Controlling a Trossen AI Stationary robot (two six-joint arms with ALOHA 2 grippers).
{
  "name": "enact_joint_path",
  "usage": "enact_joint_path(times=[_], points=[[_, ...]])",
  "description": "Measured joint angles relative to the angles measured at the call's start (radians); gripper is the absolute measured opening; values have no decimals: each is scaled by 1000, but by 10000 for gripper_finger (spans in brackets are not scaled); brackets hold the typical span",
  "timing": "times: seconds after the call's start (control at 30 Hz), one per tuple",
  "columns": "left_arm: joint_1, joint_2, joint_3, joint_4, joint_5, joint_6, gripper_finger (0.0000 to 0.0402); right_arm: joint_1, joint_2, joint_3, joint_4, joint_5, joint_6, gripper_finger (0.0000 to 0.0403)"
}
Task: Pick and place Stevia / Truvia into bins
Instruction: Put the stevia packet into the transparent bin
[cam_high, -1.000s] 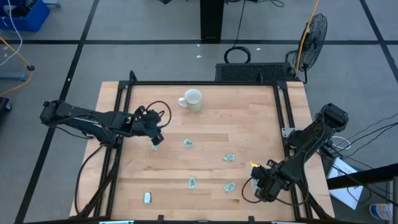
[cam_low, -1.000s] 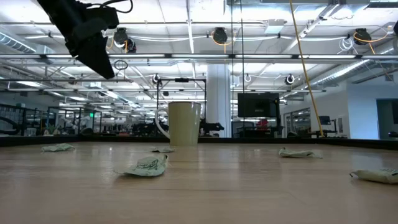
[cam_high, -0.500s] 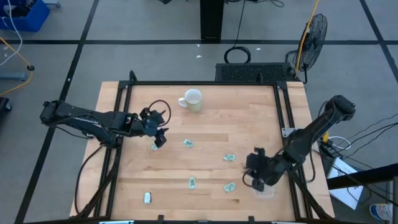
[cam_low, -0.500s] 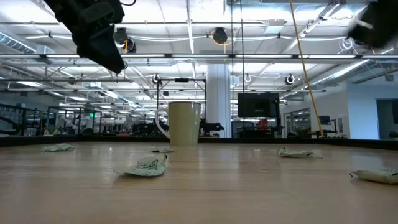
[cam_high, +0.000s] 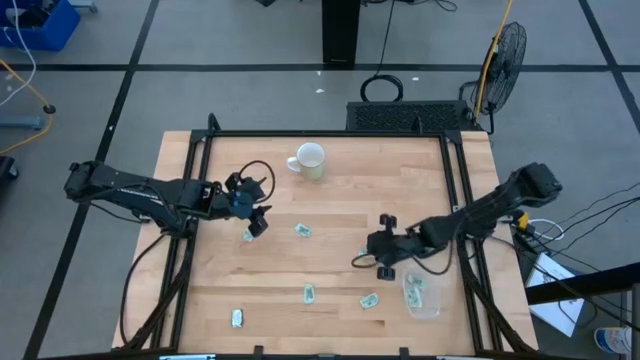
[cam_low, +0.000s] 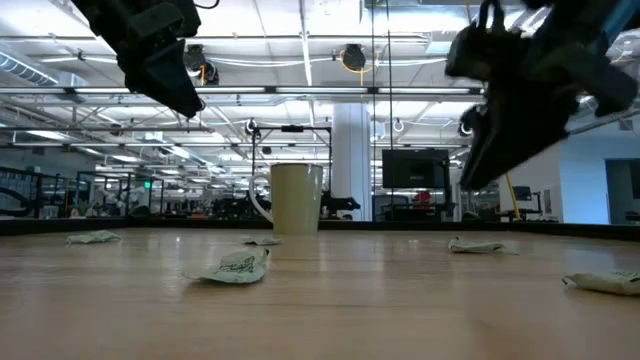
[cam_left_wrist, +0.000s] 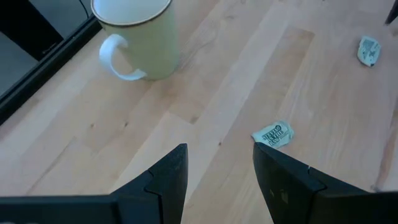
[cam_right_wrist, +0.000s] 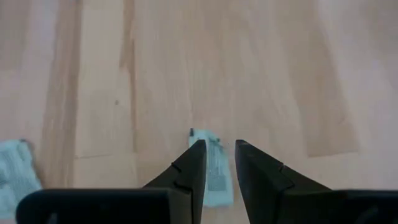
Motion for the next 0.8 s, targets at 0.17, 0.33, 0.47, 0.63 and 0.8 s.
enact_joint_path(times=[0.17, 0.33, 0.47, 0.63, 0.8], points=[[0, 0, 0, -3, 22, 3, 189, -12, 45, -33, 91, -70, -72, 77], [0, 0, 0, -4, 38, 8, 189, -8, 58, -60, 84, -67, -34, 77], [0, 0, 0, -4, 39, 8, 189, -7, 58, -96, 99, -66, 11, 77], [0, 0, 0, -2, 39, 22, 189, -7, 58, -163, 270, -105, 10, 77], [0, 0, 0, -1, 40, 23, 189, -7, 58, -204, 322, -117, 1, 77]])
